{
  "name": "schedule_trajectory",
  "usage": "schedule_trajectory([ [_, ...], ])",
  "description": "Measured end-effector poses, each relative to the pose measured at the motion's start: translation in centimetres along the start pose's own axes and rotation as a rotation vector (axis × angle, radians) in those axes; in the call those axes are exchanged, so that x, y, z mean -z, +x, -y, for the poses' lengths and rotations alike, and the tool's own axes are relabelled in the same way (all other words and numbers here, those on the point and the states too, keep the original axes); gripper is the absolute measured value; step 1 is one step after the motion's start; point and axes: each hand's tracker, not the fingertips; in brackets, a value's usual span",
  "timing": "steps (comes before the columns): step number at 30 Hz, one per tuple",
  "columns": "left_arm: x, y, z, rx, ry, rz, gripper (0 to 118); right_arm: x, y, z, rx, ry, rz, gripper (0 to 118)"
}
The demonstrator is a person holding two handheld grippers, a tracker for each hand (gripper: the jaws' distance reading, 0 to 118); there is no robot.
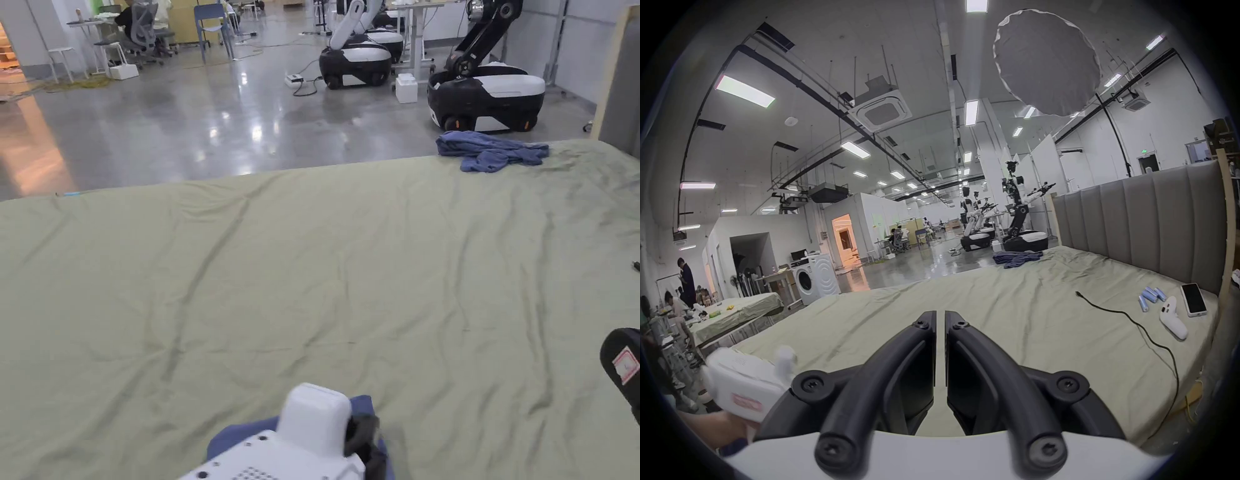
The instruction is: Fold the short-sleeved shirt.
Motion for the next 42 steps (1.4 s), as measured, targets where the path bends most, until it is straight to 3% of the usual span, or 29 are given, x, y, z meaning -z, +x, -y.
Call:
schedule_trajectory([
  [4,-6.2,-4.5,-1.5,-0.095,0.204,-0.139,4,2.6,-2.7,0.0,-0.023,-0.018,-0.096,7],
  [8,-9.8,-8.4,-0.8,-0.133,0.217,-0.264,4,6.7,-6.2,1.7,-0.042,-0.162,-0.209,7],
  [11,-11.2,-10.7,0.8,-0.191,0.191,-0.311,4,10.5,-8.9,4.5,-0.059,-0.363,-0.289,7],
  [14,-11.7,-12.6,2.4,-0.295,0.162,-0.282,4,13.7,-10.2,8.2,-0.127,-0.578,-0.35,7],
  [19,-11.0,-15.1,4.7,-0.371,0.098,-0.268,4,17.4,-10.5,11.9,-0.214,-0.927,-0.293,7],
  [23,-9.5,-17.5,5.8,-0.502,0.033,-0.149,4,19.1,-10.6,12.5,-0.198,-1.03,-0.294,7],
  [25,-8.0,-19.1,6.1,-0.537,-0.038,-0.042,4,20.2,-10.6,12.8,-0.232,-1.069,-0.296,7],
  [28,-4.6,-21.8,6.8,-0.654,-0.229,0.19,5,20.6,-11.6,13.0,-0.349,-1.087,-0.32,7],
  [29,-3.4,-22.8,7.4,-0.73,-0.272,0.259,8,20.6,-11.8,13.3,-0.387,-1.083,-0.33,7],
  [30,-2.3,-23.6,7.9,-0.81,-0.326,0.312,23,20.6,-12.0,13.4,-0.418,-1.08,-0.338,7],
  [31,-1.3,-24.3,8.5,-0.88,-0.371,0.366,64,20.6,-12.2,13.4,-0.444,-1.077,-0.342,7],
  [32,-0.5,-24.3,8.8,-0.91,-0.411,0.379,96,20.5,-12.3,13.4,-0.447,-1.076,-0.341,7],
  [33,0.1,-24.2,9.1,-0.916,-0.457,0.385,102,20.4,-12.3,13.4,-0.456,-1.075,-0.343,7],
  [37,1.2,-23.3,8.5,-0.912,-0.412,0.475,102,20.4,-11.9,13.6,-0.462,-1.07,-0.357,7],
  [40,3.3,-22.9,9.1,-0.978,-0.49,0.538,102,20.3,-11.2,13.8,-0.424,-1.06,-0.368,7],
  [42,3.9,-22.1,8.9,-0.952,-0.474,0.536,96,20.0,-10.5,13.9,-0.379,-1.04,-0.37,7],
])
